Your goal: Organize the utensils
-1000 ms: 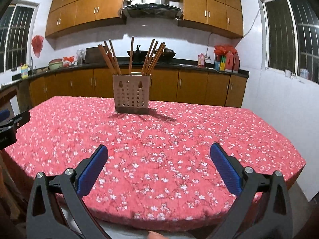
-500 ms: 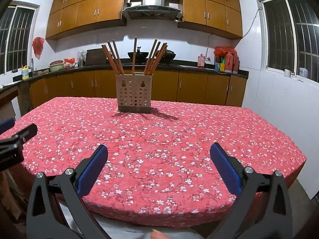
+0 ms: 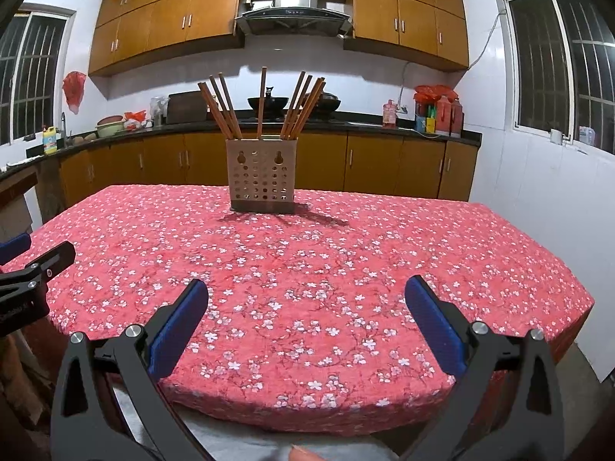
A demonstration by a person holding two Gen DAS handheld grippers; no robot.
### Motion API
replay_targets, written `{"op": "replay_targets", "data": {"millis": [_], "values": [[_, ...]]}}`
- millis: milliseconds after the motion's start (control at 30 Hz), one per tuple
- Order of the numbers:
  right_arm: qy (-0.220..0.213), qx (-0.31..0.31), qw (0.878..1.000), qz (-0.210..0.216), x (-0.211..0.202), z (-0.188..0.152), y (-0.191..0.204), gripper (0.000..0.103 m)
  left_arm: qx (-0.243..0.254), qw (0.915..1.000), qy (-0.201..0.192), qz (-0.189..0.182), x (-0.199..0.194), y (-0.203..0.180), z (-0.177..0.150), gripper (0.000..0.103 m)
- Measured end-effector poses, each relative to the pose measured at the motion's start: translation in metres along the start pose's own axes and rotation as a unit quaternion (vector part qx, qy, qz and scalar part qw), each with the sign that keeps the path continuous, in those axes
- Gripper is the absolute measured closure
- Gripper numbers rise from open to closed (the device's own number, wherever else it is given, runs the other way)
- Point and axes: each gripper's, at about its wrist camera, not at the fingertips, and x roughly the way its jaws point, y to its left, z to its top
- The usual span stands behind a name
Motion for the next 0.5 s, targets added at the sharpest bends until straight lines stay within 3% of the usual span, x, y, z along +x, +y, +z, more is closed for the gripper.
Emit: {"op": "replay_targets", "data": {"millis": [500], "values": [[-0.002, -0.001, 1.000, 0.000, -0.0009, -0.0003, -0.0006, 0.002, 0.000, 1.0000, 0.002, -0.002, 0.0012, -0.0015, 0.0000, 0.004]]}}
